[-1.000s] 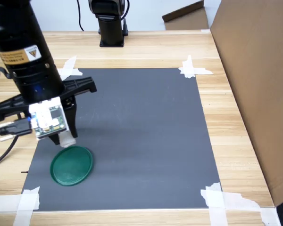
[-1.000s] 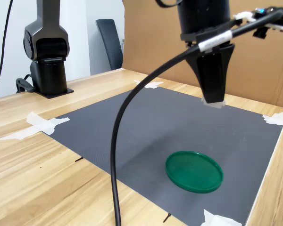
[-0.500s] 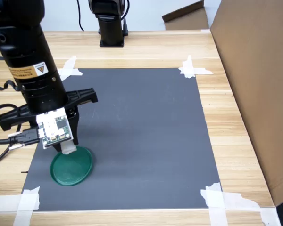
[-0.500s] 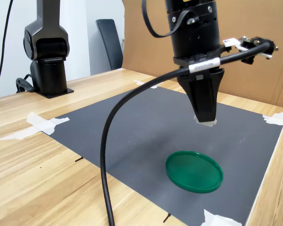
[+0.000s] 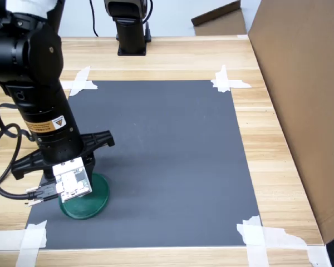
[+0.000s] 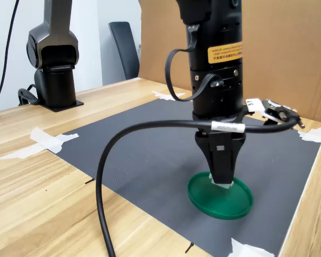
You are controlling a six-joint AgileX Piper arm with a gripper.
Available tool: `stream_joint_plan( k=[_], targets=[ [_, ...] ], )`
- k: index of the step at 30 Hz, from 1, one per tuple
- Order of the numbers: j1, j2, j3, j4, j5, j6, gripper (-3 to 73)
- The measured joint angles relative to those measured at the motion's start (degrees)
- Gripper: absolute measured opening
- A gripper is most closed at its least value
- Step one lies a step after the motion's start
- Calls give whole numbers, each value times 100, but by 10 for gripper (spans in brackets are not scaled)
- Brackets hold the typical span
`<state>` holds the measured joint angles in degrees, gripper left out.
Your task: Grasp a white terminal and put it in the green lid.
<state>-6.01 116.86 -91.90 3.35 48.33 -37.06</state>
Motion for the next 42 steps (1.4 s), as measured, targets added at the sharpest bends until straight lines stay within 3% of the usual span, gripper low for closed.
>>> stream_joint_plan(
  k=[12,14,17,19,31,36,42],
  targets=[
    [0,0,339,0,-33,0,267],
    [0,0,344,-6,-12,45,352],
    [0,0,344,-6,-3,78,401],
    [0,-218,351,75,-8,104,502],
    [0,-1235,351,127,-236,349,517],
    [0,-1583,358,135,-236,430,487],
    [0,-2289,537,220,-286,461,150]
  ],
)
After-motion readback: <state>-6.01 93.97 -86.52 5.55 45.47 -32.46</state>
